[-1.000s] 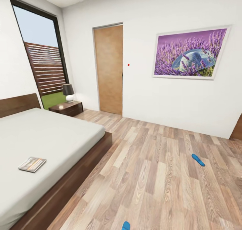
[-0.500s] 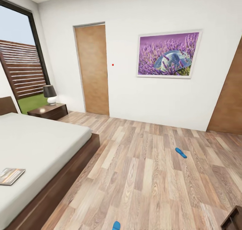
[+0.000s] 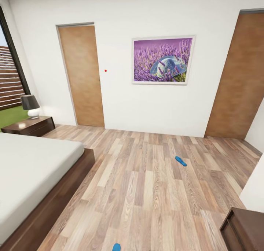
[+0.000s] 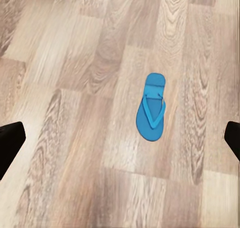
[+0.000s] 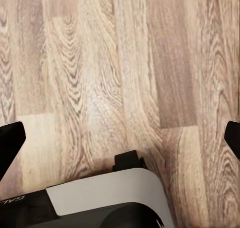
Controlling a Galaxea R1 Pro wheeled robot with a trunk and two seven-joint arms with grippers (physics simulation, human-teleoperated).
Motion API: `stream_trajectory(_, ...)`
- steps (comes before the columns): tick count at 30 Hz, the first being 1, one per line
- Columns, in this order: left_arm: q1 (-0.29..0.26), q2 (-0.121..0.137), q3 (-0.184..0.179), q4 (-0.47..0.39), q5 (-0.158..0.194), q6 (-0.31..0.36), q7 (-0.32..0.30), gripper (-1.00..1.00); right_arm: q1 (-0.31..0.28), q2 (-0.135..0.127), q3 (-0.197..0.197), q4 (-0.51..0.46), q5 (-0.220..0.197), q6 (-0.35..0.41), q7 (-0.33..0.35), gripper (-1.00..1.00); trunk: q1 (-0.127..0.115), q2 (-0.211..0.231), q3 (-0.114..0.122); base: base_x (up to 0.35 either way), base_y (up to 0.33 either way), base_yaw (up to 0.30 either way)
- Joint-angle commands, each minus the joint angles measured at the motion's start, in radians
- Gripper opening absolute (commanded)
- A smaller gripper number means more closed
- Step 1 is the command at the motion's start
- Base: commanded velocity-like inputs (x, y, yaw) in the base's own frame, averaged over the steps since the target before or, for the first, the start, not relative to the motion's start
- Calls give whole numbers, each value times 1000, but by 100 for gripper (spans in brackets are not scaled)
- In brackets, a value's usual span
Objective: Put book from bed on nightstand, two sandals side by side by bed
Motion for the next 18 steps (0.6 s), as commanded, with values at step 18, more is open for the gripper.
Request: stream_trajectory(18,0,0,0,0,1,-3,-1,100,-1,1,0,0,-9,-3,-6,100,0,0,-1,0,0,-132)
